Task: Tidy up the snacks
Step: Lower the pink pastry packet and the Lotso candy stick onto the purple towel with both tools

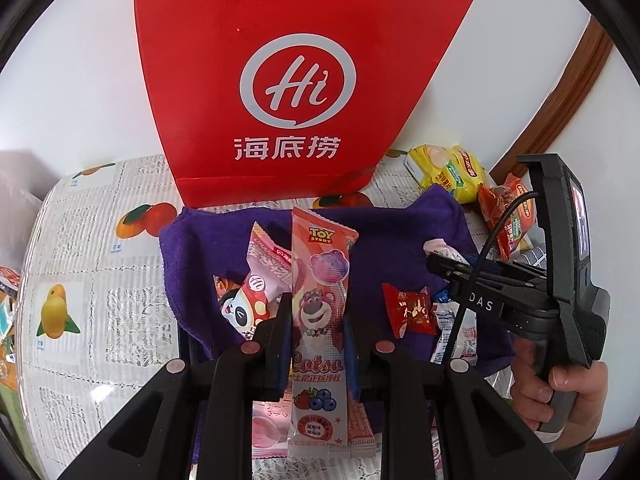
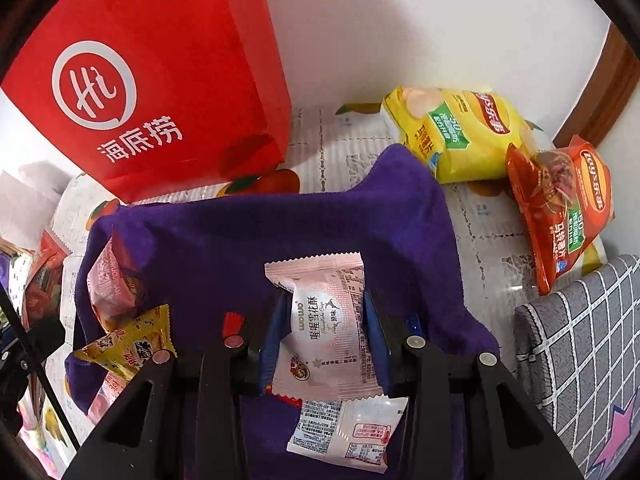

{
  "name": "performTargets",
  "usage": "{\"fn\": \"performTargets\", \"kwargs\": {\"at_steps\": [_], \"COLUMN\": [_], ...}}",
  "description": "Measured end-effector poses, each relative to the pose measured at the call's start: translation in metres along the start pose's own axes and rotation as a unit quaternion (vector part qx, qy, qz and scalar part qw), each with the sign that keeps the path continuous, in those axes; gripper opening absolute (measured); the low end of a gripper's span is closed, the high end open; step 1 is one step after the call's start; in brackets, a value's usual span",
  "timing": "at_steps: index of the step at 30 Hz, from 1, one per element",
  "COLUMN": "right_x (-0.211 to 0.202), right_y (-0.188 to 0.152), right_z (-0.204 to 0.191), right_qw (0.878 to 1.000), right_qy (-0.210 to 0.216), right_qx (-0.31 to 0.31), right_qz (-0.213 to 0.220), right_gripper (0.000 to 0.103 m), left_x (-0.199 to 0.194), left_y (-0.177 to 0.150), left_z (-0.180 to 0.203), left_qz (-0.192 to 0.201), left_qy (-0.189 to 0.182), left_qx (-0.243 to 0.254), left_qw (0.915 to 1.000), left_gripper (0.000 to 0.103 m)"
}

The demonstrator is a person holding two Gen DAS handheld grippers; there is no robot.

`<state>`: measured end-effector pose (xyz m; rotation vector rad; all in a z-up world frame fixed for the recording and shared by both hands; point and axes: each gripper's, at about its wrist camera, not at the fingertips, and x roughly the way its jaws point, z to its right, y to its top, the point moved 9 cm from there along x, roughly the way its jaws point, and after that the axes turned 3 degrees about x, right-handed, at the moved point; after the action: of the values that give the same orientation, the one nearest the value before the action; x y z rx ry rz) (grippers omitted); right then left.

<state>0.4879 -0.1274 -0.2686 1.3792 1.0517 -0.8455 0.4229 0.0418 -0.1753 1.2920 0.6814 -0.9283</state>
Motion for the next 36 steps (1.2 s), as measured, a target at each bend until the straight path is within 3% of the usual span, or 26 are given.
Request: {"fn": "performTargets", "kwargs": {"at_steps": [22, 36], "right_x": [0.019, -0.033], "right_y": [-0.006, 0.012], "right_z": [-0.002, -0.001], "right_qw": [1.000, 0.999], "right_qy": [-0.002, 0.023], "right_qx": [-0.010, 0.008], "right_qz": [-0.025, 0.035], "right_gripper": [0.040, 0.043], "left_x": [0.003, 0.003], "left_y": [-0.001, 0.000], "left_z": [-0.003, -0.005], "left_qz": [-0.004, -0.004], "left_qy": [0.001, -0.008], "left_qx": [-0.003, -0.010], "left_qw": [1.0000, 0.9999], "left_gripper": [0.020, 0.020]}}
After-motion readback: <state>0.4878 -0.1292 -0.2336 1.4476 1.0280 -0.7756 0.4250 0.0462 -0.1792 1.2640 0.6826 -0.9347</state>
